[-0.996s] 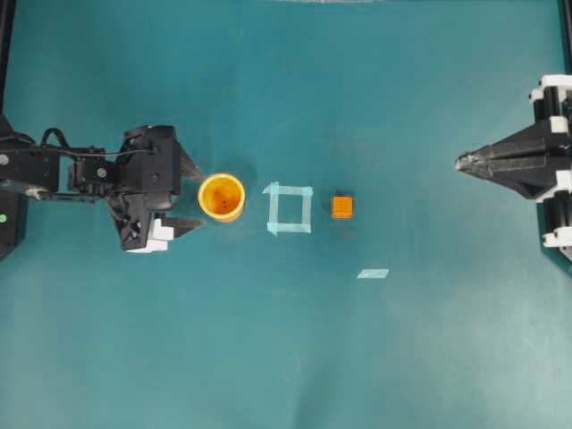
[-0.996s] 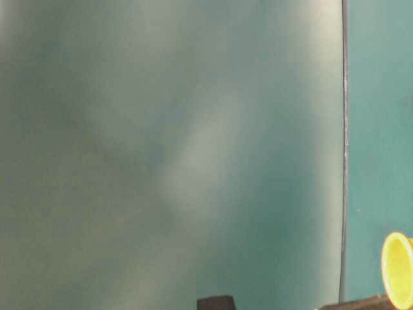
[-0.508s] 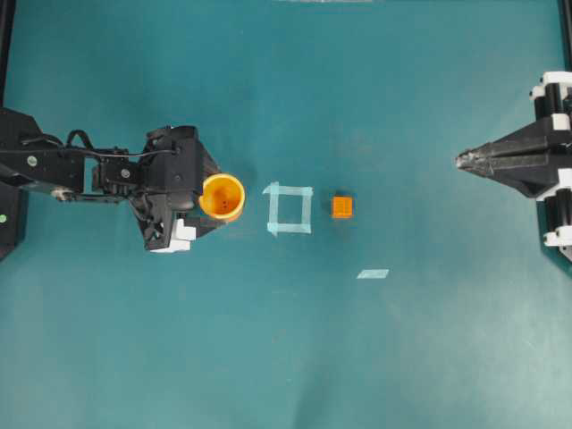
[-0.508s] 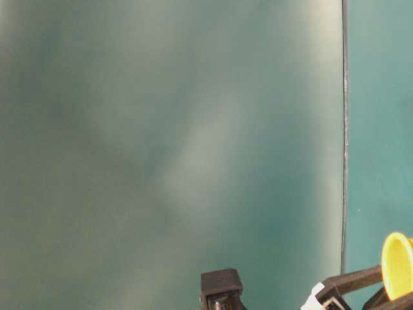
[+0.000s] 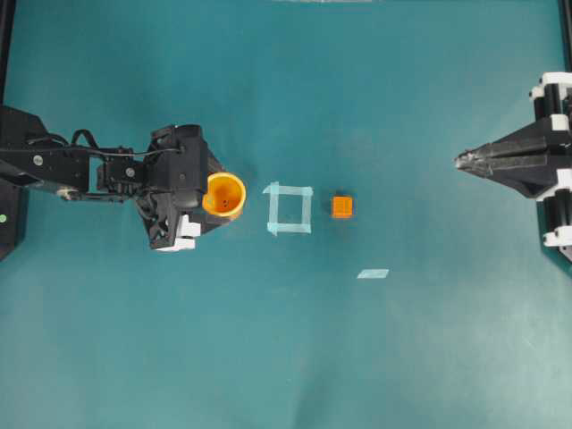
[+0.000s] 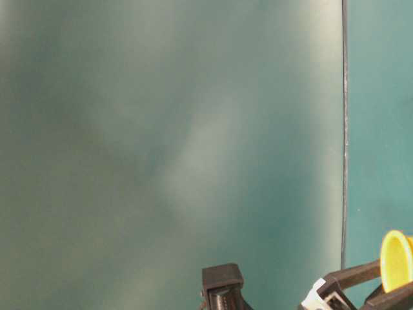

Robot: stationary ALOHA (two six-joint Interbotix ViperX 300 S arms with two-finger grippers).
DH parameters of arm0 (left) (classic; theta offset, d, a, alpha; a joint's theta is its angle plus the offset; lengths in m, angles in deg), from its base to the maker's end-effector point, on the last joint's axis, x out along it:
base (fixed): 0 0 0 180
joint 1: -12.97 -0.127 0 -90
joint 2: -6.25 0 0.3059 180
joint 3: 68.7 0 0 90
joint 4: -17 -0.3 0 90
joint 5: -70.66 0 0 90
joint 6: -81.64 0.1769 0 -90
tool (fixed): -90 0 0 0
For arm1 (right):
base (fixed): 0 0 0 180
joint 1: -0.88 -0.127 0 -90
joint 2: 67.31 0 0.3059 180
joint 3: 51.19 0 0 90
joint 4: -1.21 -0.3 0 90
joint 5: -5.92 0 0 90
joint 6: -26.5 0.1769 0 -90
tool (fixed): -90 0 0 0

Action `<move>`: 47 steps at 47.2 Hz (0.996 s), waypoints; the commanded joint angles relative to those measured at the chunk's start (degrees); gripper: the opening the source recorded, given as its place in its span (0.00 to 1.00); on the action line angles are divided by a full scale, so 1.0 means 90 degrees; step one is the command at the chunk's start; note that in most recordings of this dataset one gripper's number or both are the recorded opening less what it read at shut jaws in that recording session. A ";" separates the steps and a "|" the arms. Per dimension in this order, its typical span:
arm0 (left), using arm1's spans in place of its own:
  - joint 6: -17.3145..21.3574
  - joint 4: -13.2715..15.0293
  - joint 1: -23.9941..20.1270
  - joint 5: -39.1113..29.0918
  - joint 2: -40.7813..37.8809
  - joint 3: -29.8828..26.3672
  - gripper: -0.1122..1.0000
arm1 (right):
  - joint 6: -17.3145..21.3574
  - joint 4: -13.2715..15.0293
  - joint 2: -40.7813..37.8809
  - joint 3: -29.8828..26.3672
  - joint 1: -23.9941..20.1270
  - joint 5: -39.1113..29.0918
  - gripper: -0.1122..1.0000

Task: Move the cup to the right with left arm.
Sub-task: 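Lift the orange cup and carry it right over the tape square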

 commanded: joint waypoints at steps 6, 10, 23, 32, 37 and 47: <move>0.0000 0.0000 -0.0020 0.0137 0.0186 -0.0225 0.73 | 0.0010 -0.0010 -0.0020 -0.0225 0.0010 -0.0078 0.10; 0.0010 0.0000 -0.0020 0.0137 0.0244 -0.0293 0.73 | 0.0000 -0.0010 -0.0020 -0.0244 0.0000 -0.0078 0.10; 0.0000 0.0000 0.0010 0.0010 0.0234 -0.0723 0.73 | 0.0000 -0.0010 -0.0020 -0.0264 0.0010 -0.0117 0.10; 0.0000 0.0000 0.0039 -0.0303 0.0107 -0.1240 0.73 | -0.0010 -0.0010 -0.0010 -0.0273 0.0010 -0.0117 0.10; -0.0127 0.0010 0.0098 -0.0645 0.0000 -0.1582 0.73 | -0.0010 -0.0010 0.0000 -0.0283 0.0010 -0.0117 0.10; -0.0059 0.0010 0.0127 -0.1387 -0.0361 -0.2354 0.73 | -0.0020 -0.0010 0.0000 -0.0293 0.0010 -0.0117 0.10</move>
